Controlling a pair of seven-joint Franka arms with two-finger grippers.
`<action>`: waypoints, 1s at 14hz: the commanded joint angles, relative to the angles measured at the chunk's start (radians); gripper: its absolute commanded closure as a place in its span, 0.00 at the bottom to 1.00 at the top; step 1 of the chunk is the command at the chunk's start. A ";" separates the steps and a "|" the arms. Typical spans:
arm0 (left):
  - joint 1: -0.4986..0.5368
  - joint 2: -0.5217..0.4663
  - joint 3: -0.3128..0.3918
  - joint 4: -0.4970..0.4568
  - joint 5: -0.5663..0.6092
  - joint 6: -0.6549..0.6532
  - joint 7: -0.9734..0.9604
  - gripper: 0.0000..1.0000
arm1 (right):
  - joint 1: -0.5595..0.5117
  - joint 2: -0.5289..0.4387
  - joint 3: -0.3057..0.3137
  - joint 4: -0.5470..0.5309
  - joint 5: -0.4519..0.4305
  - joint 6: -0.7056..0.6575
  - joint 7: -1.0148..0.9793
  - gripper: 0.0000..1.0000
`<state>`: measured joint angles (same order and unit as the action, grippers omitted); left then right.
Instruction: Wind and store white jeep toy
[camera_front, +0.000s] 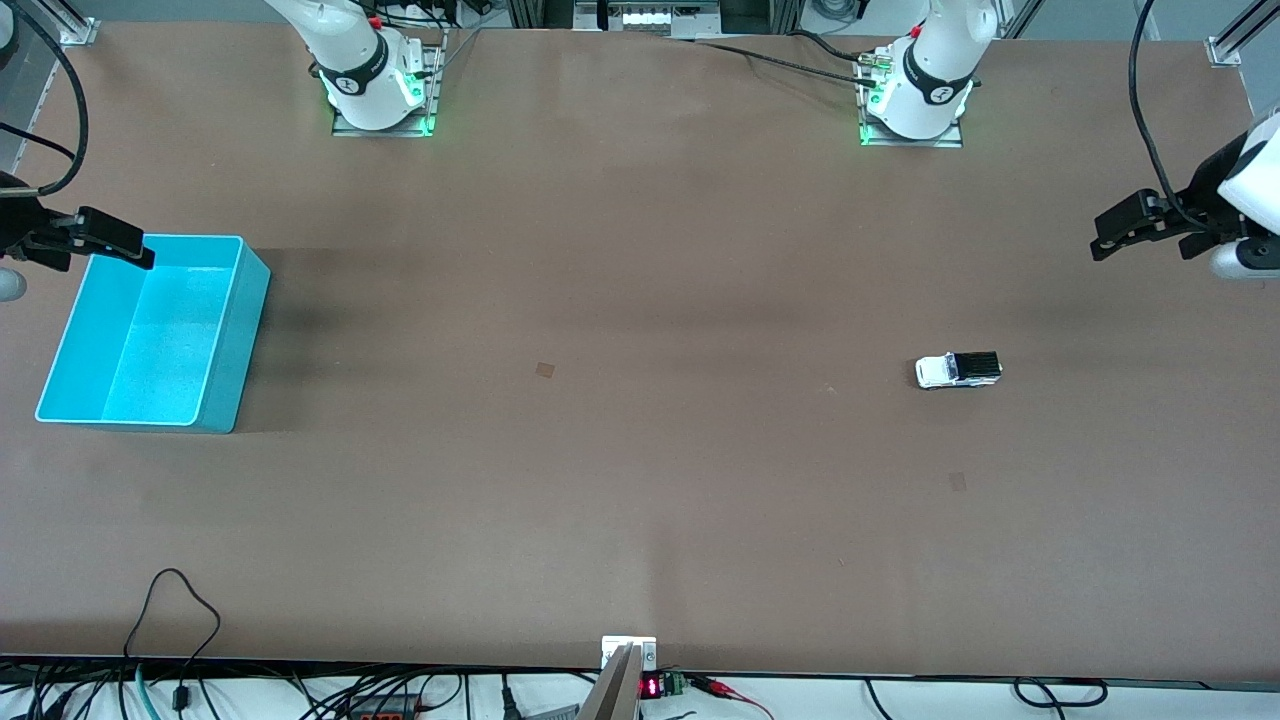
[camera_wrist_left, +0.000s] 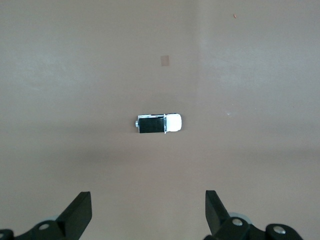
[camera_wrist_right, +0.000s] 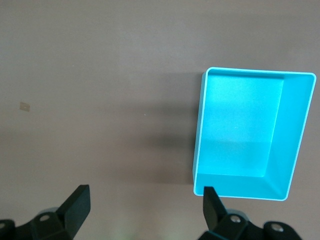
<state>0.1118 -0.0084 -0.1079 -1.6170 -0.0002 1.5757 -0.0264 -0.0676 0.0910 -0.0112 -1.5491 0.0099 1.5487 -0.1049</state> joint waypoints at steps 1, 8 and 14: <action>0.009 -0.021 -0.006 0.009 -0.018 -0.025 0.020 0.00 | 0.008 -0.005 0.000 0.009 -0.011 -0.016 -0.009 0.00; 0.023 0.024 0.005 0.011 -0.017 -0.013 0.008 0.00 | 0.005 -0.005 0.000 0.009 -0.011 -0.018 -0.007 0.00; 0.026 0.082 0.004 -0.127 -0.021 0.123 -0.202 0.00 | 0.002 -0.005 -0.001 0.009 -0.011 -0.018 -0.009 0.00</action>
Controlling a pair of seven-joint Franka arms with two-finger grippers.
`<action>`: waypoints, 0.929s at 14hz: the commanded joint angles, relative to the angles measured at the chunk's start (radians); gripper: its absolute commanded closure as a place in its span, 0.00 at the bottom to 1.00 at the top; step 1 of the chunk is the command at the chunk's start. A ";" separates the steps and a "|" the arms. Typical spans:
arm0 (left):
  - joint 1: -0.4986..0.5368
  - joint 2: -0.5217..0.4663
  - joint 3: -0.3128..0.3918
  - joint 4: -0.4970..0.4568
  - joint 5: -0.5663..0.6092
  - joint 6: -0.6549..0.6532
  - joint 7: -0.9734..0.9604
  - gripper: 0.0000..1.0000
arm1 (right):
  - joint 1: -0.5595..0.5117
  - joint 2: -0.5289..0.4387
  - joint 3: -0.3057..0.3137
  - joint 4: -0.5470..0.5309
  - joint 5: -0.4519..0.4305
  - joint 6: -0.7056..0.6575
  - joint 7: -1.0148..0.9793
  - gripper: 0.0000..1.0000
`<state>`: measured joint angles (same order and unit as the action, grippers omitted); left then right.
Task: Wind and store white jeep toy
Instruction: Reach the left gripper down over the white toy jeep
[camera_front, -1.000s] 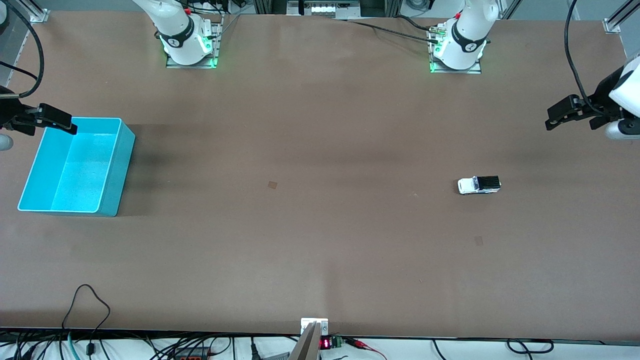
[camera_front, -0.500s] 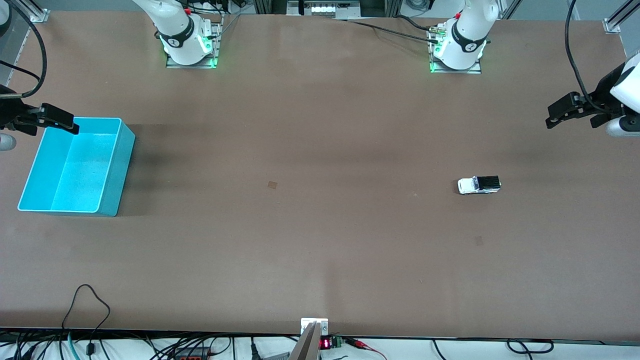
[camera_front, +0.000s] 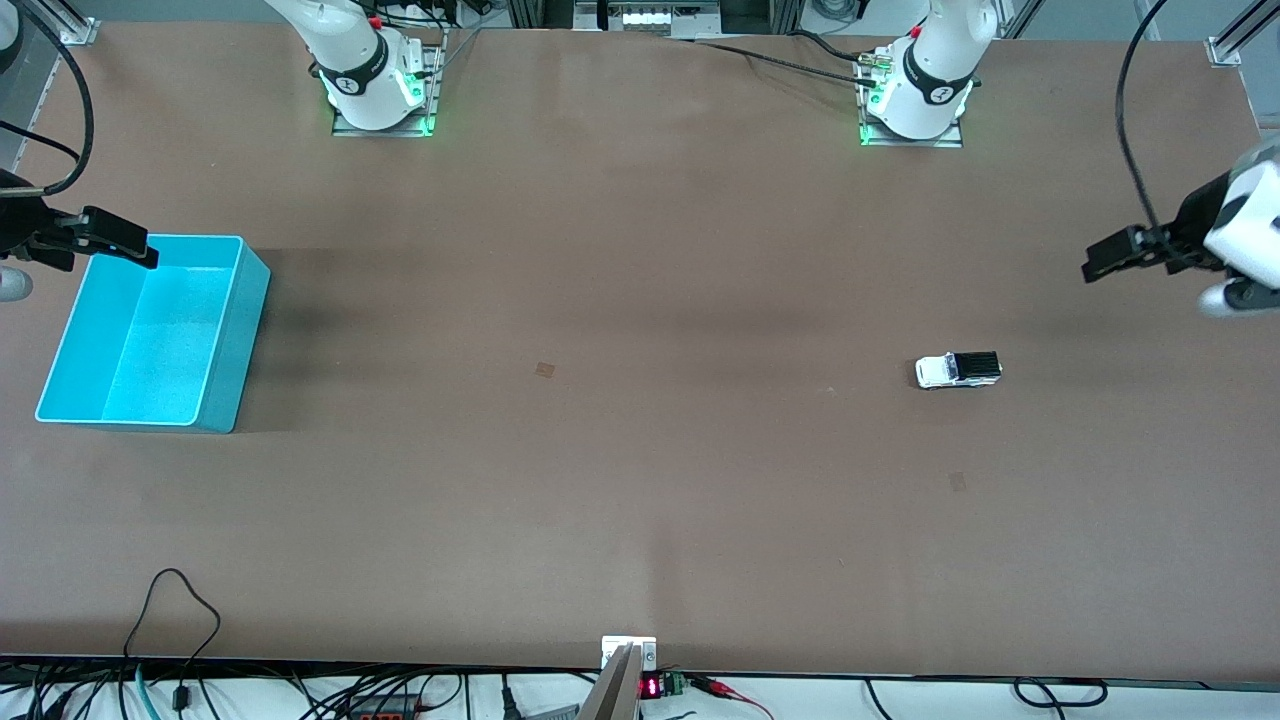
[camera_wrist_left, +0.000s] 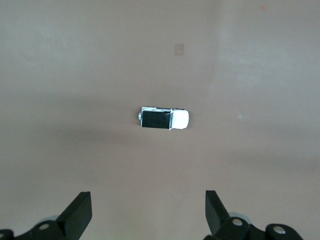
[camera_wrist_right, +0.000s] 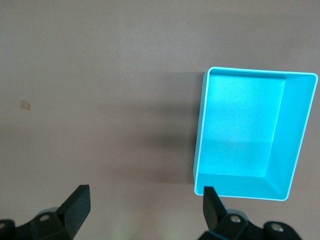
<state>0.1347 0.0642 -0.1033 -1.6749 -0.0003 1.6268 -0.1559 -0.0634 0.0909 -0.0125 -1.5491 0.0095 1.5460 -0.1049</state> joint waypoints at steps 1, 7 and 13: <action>0.002 0.014 -0.001 -0.127 -0.021 0.146 -0.135 0.00 | -0.003 -0.005 -0.003 0.009 -0.011 -0.015 -0.009 0.00; 0.003 0.147 -0.001 -0.190 -0.023 0.303 -0.654 0.00 | -0.004 -0.005 -0.006 0.007 -0.011 -0.014 -0.009 0.00; -0.004 0.245 -0.001 -0.193 -0.018 0.364 -1.075 0.00 | -0.006 -0.002 -0.006 0.007 -0.011 -0.009 -0.009 0.00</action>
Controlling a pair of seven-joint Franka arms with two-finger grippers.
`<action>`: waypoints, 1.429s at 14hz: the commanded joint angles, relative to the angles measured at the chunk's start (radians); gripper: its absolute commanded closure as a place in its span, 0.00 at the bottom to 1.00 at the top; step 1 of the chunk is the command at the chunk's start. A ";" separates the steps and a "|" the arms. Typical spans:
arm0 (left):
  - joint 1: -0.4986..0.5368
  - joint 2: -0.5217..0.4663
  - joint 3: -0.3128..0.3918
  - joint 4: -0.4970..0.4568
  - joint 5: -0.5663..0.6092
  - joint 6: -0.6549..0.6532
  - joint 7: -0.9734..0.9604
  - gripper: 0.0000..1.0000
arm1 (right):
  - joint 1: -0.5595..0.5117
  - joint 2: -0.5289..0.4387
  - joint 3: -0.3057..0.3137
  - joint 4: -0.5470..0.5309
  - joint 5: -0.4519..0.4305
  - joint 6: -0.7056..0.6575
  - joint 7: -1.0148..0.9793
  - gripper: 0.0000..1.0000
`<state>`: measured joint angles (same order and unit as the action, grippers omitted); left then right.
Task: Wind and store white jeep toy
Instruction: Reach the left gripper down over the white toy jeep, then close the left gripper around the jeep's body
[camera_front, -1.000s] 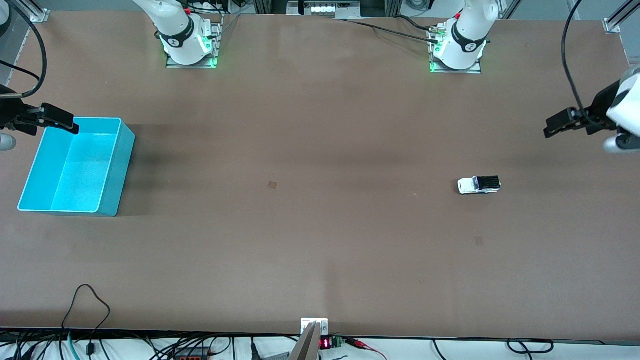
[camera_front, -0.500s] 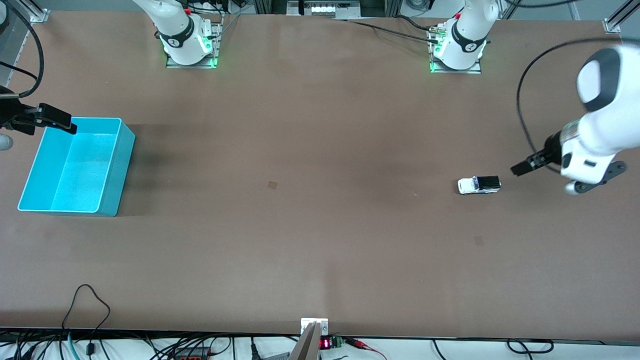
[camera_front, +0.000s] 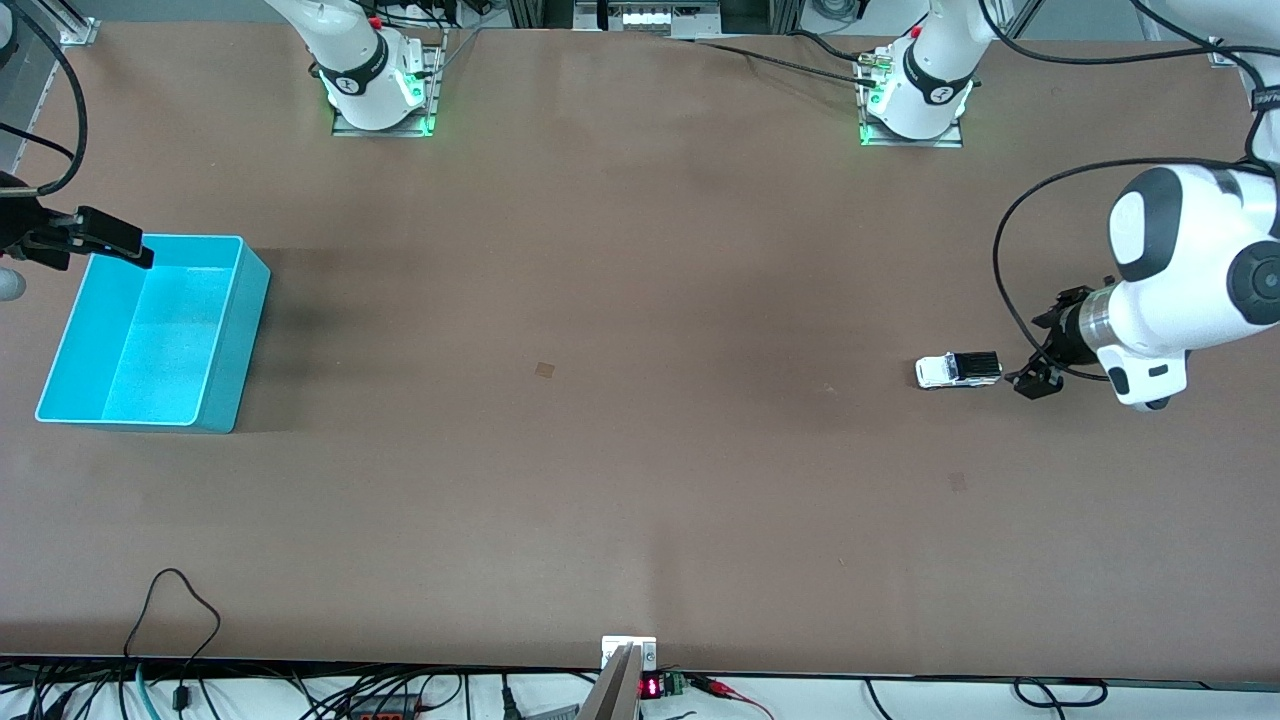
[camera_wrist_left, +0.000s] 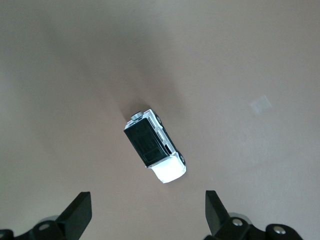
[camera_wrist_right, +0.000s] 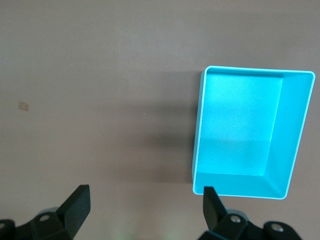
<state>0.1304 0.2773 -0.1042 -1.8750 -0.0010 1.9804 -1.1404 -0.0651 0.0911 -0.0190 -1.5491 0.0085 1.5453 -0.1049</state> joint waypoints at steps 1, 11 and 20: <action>0.000 0.043 0.000 -0.007 -0.016 0.011 -0.123 0.00 | -0.004 -0.002 0.001 0.007 -0.010 -0.008 -0.009 0.00; 0.006 0.059 0.000 -0.183 -0.001 0.230 -0.278 0.00 | 0.001 -0.002 0.001 0.006 -0.012 -0.007 -0.009 0.00; 0.008 0.086 0.001 -0.263 0.061 0.356 -0.395 0.00 | -0.001 -0.002 0.001 0.003 -0.012 -0.011 -0.009 0.00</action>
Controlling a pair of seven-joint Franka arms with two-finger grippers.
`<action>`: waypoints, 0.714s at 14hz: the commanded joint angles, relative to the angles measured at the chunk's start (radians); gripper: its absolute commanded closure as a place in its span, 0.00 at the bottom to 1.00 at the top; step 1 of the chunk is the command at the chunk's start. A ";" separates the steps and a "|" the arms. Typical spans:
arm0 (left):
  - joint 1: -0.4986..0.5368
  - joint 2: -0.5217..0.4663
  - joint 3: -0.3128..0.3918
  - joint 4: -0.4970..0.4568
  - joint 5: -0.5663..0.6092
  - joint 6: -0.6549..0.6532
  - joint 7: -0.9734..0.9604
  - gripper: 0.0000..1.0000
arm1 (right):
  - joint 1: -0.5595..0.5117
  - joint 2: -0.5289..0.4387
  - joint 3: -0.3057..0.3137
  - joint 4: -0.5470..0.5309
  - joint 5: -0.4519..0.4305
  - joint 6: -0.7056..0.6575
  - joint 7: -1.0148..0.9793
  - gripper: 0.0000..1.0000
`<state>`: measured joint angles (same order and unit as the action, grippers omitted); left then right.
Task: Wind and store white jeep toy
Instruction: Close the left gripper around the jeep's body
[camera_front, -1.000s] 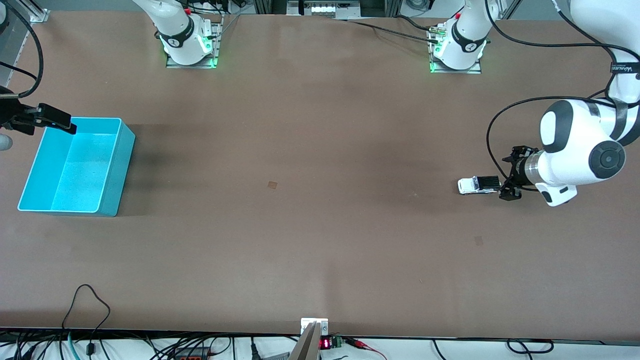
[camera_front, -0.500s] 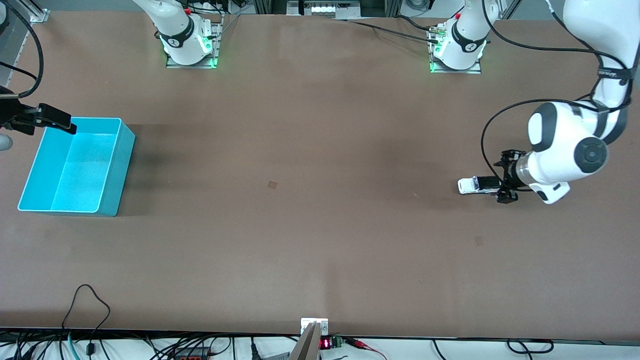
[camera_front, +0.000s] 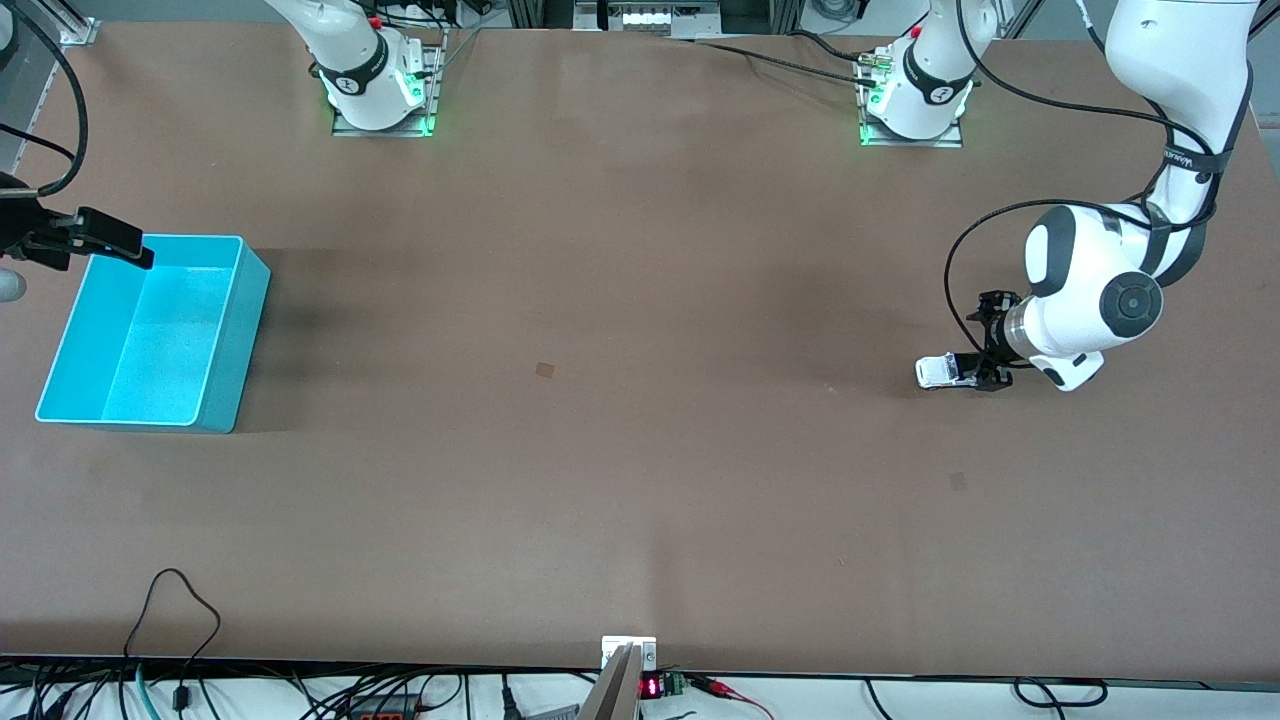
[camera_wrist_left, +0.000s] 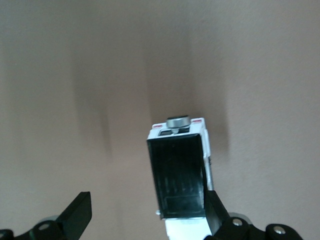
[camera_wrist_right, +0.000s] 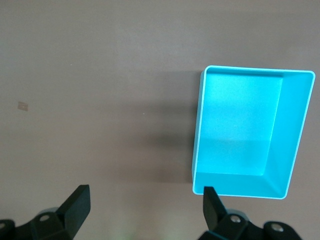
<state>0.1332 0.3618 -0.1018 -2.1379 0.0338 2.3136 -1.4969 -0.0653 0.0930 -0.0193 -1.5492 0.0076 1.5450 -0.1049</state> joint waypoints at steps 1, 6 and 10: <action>0.005 0.000 -0.001 0.004 0.026 0.024 -0.045 0.00 | -0.001 -0.004 0.001 0.003 -0.011 -0.011 -0.009 0.00; 0.005 0.014 -0.001 -0.004 0.052 0.087 -0.088 0.00 | 0.002 -0.004 0.001 0.003 -0.011 -0.011 -0.009 0.00; 0.005 0.022 -0.001 -0.002 0.067 0.116 -0.106 0.00 | 0.002 -0.004 0.001 0.003 -0.011 -0.011 -0.009 0.00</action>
<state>0.1335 0.3754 -0.1015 -2.1408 0.0765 2.4015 -1.5756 -0.0646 0.0932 -0.0191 -1.5492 0.0076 1.5449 -0.1049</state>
